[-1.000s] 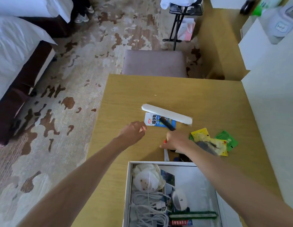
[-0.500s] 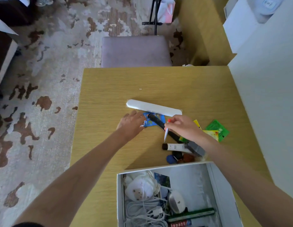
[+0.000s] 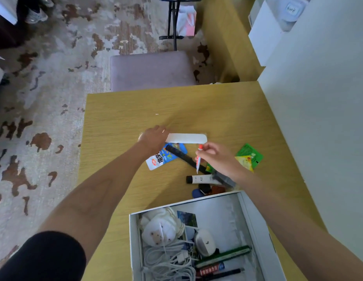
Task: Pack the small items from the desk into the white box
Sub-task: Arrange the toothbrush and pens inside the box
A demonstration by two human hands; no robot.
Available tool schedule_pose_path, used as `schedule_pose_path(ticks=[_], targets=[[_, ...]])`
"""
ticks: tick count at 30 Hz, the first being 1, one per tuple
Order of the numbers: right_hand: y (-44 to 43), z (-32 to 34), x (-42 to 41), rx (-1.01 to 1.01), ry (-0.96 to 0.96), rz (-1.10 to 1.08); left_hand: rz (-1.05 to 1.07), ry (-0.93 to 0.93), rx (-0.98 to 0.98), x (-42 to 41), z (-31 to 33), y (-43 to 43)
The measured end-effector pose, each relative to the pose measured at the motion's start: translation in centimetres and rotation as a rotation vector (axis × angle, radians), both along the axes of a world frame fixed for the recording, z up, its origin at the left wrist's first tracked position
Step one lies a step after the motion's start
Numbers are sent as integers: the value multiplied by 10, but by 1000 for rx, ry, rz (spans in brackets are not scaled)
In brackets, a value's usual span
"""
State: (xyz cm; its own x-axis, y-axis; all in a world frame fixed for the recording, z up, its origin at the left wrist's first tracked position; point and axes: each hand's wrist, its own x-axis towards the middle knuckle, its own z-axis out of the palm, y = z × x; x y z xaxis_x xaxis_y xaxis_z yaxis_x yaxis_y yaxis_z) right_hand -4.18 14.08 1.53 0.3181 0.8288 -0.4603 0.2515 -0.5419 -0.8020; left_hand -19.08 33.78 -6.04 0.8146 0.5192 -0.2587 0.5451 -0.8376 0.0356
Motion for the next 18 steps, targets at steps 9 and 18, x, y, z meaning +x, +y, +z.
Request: schedule_pose_path(ticks=[9, 18], targets=[[-65, 60, 1, 285, 136, -44, 248, -519, -280, -50, 66, -49], [-150, 59, -27, 275, -49, 469, 205, -628, -214, -119, 164, -204]])
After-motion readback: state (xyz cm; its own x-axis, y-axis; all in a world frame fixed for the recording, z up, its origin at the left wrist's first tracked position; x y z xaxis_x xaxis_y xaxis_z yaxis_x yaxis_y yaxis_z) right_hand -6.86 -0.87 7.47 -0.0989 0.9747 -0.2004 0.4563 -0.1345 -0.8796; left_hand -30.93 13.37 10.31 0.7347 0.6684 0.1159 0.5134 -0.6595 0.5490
